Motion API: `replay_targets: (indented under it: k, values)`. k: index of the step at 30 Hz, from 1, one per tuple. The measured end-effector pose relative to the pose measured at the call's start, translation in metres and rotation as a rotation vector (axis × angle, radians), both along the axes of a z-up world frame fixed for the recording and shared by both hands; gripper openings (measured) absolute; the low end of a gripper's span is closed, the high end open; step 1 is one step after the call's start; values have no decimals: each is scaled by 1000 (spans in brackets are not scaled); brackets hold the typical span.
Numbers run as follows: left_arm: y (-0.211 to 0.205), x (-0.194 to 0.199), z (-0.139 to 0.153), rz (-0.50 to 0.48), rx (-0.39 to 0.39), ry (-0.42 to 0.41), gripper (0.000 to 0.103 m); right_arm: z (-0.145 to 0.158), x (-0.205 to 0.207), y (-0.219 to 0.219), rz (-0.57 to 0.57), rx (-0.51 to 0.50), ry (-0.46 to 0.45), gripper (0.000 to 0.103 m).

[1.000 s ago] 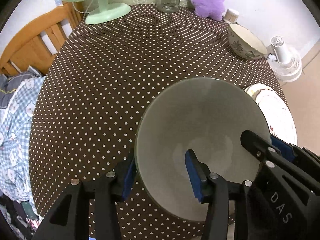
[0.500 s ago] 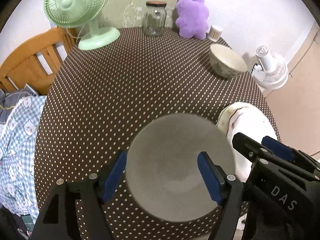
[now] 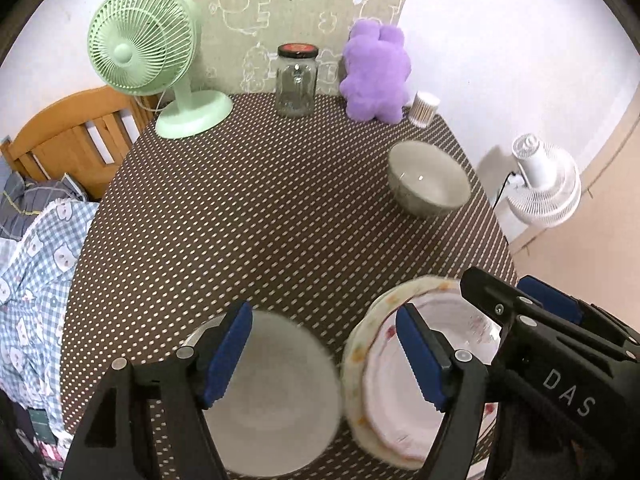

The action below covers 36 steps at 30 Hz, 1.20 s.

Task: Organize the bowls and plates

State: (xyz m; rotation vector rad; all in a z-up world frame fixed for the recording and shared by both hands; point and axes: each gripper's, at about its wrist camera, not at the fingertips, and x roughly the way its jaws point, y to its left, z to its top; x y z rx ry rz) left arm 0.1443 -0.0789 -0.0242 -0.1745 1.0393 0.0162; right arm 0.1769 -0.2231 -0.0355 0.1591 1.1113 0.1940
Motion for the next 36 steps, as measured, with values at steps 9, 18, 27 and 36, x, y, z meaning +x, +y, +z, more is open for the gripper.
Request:
replay_targets:
  k: [9,18,27,36]
  values:
    - [-36,35,11,44,-2,-30,77,7,37,-39,22,-28,-47,65]
    - [-67,77,10,74,20,-48,84,0,80,-73,45,-24,-74,65]
    - [-84,122,-11,78,35,-28,91,-26,129,-91,76,-21,-74,76]
    - [-90,169,-34,67,55,-38,90,-57,178,-99,65,7,-61,76]
